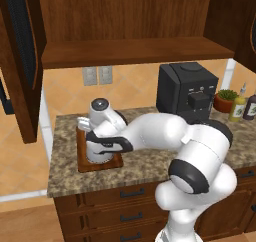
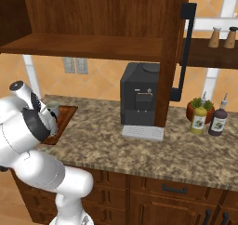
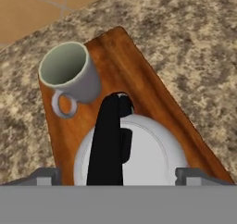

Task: Pick the kettle from the counter and place it on the tray. Then pick the mug from the cabinet and place it on the tray. Then close the cabinet doors.

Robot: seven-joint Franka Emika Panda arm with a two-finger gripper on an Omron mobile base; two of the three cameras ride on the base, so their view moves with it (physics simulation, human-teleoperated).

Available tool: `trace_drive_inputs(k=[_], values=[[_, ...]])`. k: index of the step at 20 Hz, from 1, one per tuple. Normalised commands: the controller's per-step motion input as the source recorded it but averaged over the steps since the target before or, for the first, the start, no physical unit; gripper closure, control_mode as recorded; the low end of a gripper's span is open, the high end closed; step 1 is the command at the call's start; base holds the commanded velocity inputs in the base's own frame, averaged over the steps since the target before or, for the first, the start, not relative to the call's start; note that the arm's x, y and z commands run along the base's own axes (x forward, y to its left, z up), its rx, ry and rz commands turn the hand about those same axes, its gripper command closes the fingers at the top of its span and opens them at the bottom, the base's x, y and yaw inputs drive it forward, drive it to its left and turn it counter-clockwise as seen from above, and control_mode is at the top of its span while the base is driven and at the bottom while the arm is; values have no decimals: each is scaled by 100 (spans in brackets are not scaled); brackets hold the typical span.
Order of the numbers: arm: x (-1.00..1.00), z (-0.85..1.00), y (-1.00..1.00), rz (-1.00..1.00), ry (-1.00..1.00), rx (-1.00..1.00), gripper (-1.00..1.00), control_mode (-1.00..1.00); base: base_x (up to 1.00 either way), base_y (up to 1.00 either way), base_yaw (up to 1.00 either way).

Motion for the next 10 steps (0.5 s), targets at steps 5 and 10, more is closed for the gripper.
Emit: trace_drive_inputs(k=[5, 10], values=[[-25, 21, -13, 0, 1, 5, -100, -100, 0, 0, 0], [-43, 29, -10, -4, 0, 1, -100, -100, 0, 0, 0]])
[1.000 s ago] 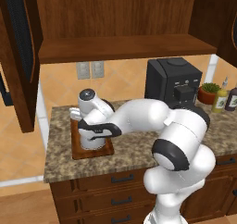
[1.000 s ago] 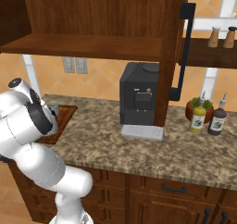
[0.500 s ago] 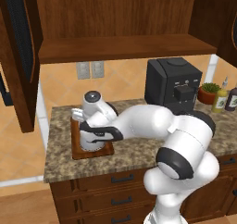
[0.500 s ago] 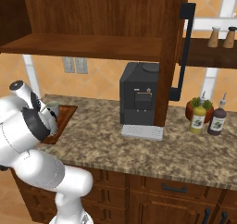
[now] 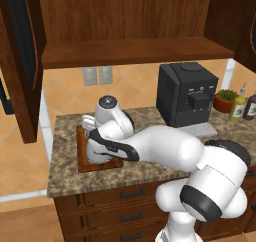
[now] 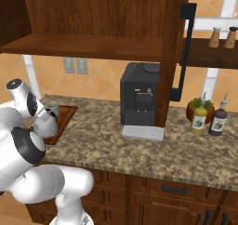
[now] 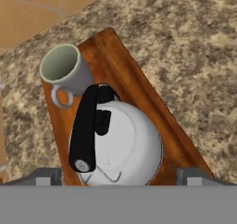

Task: Pick the kettle from the counter and place it on the tray. Then pick the mug from the cabinet and place it on the tray. Then close the cabinet doors.

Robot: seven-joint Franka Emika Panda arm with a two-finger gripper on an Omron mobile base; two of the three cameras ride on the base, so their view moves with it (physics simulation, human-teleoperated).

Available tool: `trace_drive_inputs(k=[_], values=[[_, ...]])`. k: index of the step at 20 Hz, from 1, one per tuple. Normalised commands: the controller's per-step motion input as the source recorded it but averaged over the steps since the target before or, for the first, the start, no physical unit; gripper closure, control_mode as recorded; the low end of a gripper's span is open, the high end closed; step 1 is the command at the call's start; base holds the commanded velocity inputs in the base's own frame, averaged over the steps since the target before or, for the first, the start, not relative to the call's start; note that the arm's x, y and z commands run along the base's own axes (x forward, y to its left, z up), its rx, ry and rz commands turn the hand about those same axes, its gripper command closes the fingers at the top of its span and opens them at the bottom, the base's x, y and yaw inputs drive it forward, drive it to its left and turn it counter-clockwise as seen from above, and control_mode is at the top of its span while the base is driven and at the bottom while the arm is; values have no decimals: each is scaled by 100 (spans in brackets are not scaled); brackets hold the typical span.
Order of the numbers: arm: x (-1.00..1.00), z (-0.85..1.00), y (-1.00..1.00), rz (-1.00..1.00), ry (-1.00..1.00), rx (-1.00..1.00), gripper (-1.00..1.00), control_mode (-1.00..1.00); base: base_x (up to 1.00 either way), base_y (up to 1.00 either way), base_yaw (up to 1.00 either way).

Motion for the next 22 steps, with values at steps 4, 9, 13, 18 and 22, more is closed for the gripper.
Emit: trace_drive_inputs(k=[4, 9, 13, 18, 22], values=[[-41, 30, 0, -4, 0, -1, -100, -100, 0, 0, 0], [-45, 62, -14, -7, 1, -1, -100, -100, 0, 0, 0], [-44, 64, -25, -5, 2, -1, -100, -100, 0, 0, 0], [-40, 31, -48, -3, 5, -1, -100, -100, 0, 0, 0], [-32, 3, -73, -3, 6, -3, -100, -100, 0, 0, 0]])
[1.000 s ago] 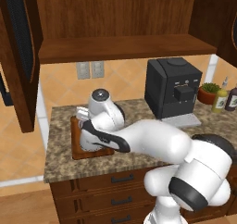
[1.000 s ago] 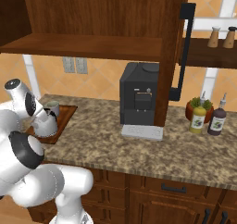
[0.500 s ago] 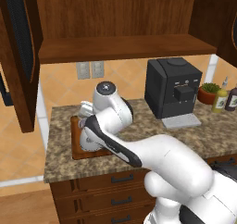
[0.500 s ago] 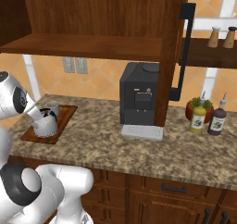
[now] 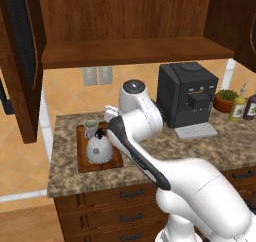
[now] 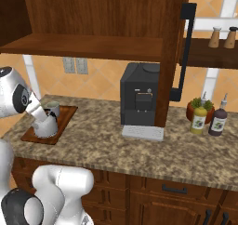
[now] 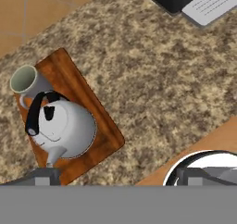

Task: Pick the kettle from the counter and place it on the tray. Then pick the mug from the cabinet and place it on the tray. Then close the cabinet doors.

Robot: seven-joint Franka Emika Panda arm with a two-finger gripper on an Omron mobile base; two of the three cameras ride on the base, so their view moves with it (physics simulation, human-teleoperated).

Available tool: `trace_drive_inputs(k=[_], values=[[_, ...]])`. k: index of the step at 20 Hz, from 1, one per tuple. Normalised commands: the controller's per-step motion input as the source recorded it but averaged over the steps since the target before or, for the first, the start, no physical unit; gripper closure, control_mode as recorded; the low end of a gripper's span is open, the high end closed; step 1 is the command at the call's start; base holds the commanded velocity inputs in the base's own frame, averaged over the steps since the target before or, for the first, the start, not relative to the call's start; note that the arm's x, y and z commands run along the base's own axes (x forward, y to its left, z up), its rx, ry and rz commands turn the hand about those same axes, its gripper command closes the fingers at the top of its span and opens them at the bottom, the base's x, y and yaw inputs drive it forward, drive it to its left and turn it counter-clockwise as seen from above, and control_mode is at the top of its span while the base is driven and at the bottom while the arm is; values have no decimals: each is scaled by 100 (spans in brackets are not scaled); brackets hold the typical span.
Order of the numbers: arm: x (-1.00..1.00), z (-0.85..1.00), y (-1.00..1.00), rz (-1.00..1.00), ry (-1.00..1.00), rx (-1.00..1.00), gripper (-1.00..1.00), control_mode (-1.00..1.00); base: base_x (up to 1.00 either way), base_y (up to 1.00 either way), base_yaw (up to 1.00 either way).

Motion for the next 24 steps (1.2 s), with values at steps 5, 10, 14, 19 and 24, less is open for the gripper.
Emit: trace_drive_inputs(k=[5, 10, 14, 19, 24], values=[[-10, -15, -70, -1, 1, -4, -100, -100, 0, 0, 0], [2, -17, -89, 3, -2, 0, -100, -100, 0, 0, 0], [-22, 0, -98, 0, -15, 0, -100, -100, 0, 0, 0], [-34, -3, -96, 0, -24, 0, -100, -100, 0, 0, 0], [-40, -25, -87, 0, -24, 0, -100, -100, 0, 0, 0]])
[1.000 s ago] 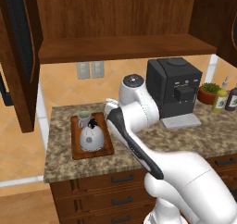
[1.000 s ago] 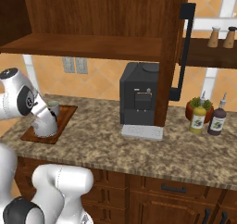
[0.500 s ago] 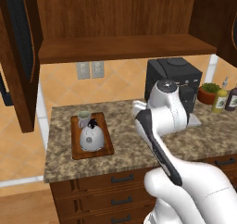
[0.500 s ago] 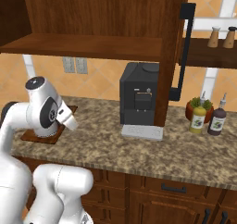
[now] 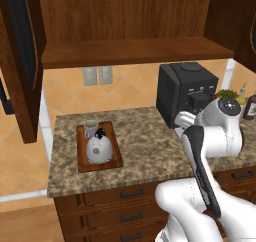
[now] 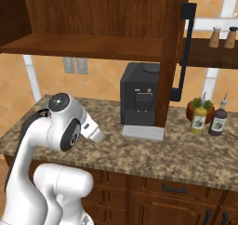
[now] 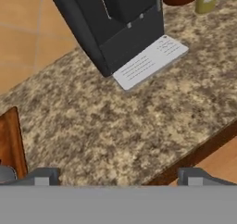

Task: Pick the kettle from the counter and place it on the tray. Then pick the mug from the cabinet and place it on the tray. Then close the cabinet doors.

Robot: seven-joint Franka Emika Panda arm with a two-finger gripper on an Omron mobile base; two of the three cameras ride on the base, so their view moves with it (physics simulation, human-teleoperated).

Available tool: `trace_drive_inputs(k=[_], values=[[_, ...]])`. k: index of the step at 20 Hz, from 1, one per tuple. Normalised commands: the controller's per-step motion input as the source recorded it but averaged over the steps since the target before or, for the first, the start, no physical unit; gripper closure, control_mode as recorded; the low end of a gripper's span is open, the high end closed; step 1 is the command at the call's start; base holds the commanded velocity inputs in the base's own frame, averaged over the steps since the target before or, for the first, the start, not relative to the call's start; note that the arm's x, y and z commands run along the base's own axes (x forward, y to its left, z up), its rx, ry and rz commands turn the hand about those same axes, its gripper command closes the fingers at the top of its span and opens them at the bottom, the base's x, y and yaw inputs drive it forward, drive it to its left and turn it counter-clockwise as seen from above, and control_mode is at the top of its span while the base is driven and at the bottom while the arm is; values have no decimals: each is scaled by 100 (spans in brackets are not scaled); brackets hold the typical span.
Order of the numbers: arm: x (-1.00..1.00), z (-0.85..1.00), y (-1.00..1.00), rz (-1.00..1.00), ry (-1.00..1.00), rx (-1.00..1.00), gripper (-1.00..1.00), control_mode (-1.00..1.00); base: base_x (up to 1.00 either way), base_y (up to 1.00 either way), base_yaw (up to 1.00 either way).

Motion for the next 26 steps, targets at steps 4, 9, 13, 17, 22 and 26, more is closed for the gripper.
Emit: trace_drive_inputs(k=[4, 9, 13, 17, 22, 26], values=[[-56, -9, -94, 0, -36, 0, -100, -100, 0, 0, 0], [-60, -16, -86, 0, -39, 0, -100, -100, 0, 0, 0], [-71, -40, -56, 0, -50, 0, -100, -100, 0, 0, 0], [-53, -13, -19, 0, -55, -2, -100, -100, 0, 0, 0], [-12, 0, -77, 0, -29, 0, -100, -100, 0, 0, 0], [0, -31, -56, 0, -6, 4, -100, -100, 0, 0, 0]])
